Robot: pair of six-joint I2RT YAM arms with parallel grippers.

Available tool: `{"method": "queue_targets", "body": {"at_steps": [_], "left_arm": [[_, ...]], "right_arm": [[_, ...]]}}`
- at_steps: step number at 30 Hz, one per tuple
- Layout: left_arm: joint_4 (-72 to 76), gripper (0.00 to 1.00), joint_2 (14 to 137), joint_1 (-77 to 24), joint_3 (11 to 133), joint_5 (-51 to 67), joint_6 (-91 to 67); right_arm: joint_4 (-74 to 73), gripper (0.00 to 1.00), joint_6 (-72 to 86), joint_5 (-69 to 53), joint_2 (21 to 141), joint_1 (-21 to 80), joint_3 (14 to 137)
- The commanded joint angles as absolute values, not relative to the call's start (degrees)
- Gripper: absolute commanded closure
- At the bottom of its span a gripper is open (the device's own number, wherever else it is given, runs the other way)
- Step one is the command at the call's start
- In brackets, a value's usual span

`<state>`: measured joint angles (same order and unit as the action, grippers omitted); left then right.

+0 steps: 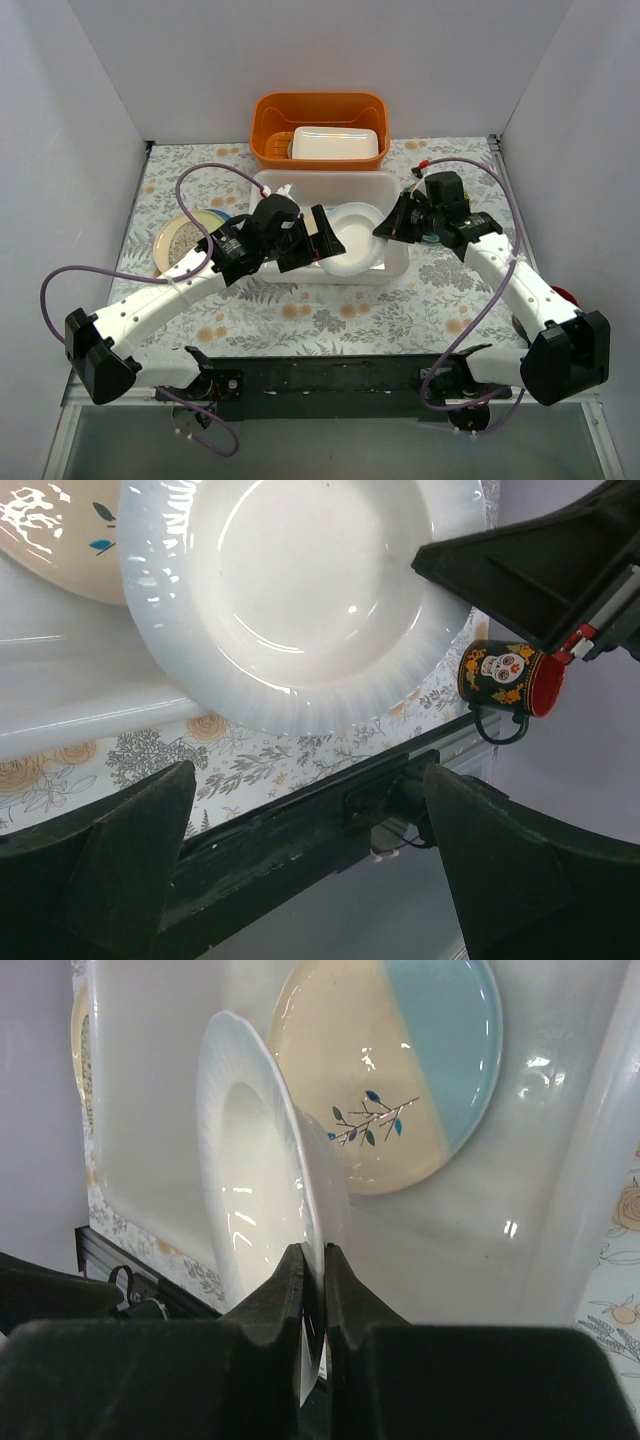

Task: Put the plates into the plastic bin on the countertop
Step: Place the plate in the plastic bin.

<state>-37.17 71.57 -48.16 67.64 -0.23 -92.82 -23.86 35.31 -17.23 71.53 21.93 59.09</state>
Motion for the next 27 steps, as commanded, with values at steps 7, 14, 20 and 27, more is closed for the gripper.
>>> {"method": "queue_targets", "body": {"at_steps": [7,14,20,27], "left_arm": [[-36.56,0.02,69.44,-47.90,67.41,2.72,-92.20],[-44.19,0.02,70.40,-47.81,70.66,-4.74,-92.37],[-46.41,0.02,71.46,-46.85,72.25,-5.28,-91.93],[-46.32,0.02,71.11,-46.23,71.11,-4.66,-92.11]], "right_arm": [[-14.42,0.99,37.35,-15.29,74.97,23.12,60.03],[-13.54,0.99,37.44,-15.99,78.21,23.64,61.08],[-12.75,0.99,37.35,-16.61,82.35,25.31,62.84],[-12.22,0.99,37.18,-16.87,87.01,27.16,65.21]]}}
